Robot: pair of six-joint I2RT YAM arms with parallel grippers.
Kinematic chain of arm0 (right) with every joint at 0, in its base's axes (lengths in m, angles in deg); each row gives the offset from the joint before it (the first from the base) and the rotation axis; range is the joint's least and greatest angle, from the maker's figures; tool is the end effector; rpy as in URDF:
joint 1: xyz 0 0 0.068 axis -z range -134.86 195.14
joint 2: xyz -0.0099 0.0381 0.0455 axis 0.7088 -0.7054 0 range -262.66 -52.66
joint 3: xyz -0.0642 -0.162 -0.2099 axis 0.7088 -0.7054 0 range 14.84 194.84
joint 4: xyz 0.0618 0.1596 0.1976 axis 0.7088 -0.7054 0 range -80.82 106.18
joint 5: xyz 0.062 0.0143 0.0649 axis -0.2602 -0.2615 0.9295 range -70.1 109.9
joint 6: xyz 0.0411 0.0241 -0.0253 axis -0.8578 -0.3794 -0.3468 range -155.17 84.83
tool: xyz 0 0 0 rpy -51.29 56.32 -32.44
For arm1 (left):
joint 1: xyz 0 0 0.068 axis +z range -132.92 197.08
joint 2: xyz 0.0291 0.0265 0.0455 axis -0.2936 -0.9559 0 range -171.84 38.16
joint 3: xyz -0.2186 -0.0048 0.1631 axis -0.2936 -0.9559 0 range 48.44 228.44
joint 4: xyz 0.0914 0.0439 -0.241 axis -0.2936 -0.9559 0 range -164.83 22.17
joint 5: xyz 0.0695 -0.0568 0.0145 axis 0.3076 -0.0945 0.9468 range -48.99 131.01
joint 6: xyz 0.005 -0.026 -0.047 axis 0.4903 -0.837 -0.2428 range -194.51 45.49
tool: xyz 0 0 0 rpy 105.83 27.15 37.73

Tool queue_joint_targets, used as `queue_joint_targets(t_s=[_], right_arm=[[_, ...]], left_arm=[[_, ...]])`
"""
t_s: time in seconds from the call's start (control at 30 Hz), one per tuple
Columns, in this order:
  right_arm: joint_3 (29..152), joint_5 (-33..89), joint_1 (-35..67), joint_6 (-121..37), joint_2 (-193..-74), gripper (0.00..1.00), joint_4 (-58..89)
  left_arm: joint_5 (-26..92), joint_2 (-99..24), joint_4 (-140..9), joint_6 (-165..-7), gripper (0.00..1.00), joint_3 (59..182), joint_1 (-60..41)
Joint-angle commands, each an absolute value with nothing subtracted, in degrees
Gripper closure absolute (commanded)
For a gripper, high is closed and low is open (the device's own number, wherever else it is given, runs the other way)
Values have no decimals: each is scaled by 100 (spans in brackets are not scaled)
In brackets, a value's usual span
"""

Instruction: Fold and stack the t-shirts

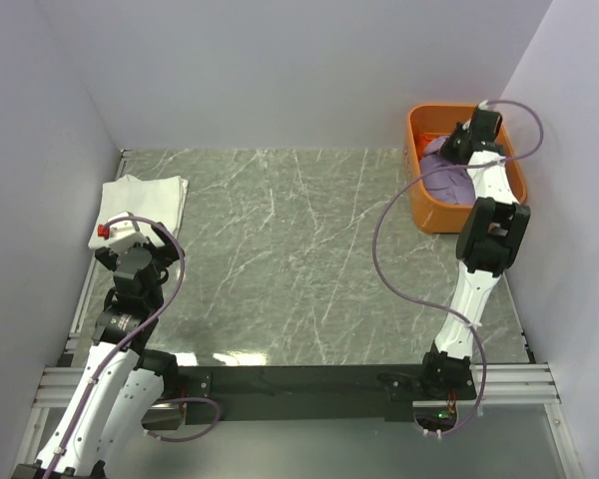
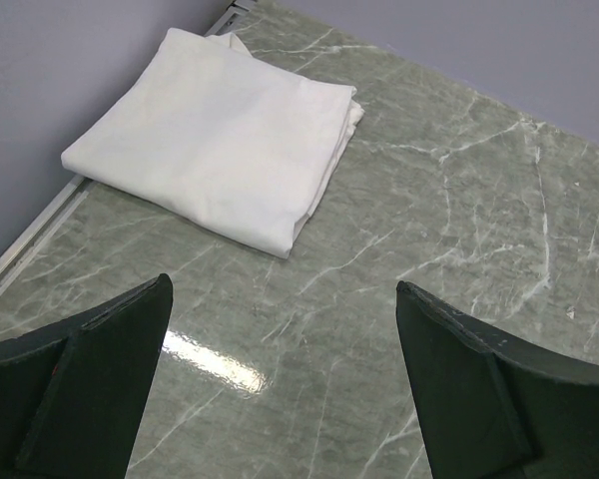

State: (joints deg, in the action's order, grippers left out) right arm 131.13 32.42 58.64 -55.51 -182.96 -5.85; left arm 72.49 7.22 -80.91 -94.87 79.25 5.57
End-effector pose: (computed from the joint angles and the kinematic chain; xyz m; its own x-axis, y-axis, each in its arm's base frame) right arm 0.5180 -0.1164 0.2497 -0.5164 0.4730 -0.7139 0.2527 0.8807 0.4007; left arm 0.1413 -0.0098 0.2848 -0.0957 -0.2832 -0.9543 -0.3855 0.8944 -0.2268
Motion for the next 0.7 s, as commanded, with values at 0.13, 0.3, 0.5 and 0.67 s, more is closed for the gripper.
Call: queue_joint_targets(t_s=[0.13, 0.3, 0.5, 0.67], right_arm=[[12938, 3186, 5464, -5153, -16220, 100, 343], [12892, 3256, 4902, -4652, -15428, 100, 379], [13805, 3756, 3542, -3922, -14847, 100, 167], [14062, 4116, 2512, -3675, -14452, 100, 527]], left_arm=[[7265, 810, -7864, -9394, 1, 7920, 547], [7247, 915, -7864, -9411, 1, 7929, 547], [7239, 959, -7934, -9464, 1, 7990, 547], [7186, 1108, -7952, -9482, 1, 7999, 547]])
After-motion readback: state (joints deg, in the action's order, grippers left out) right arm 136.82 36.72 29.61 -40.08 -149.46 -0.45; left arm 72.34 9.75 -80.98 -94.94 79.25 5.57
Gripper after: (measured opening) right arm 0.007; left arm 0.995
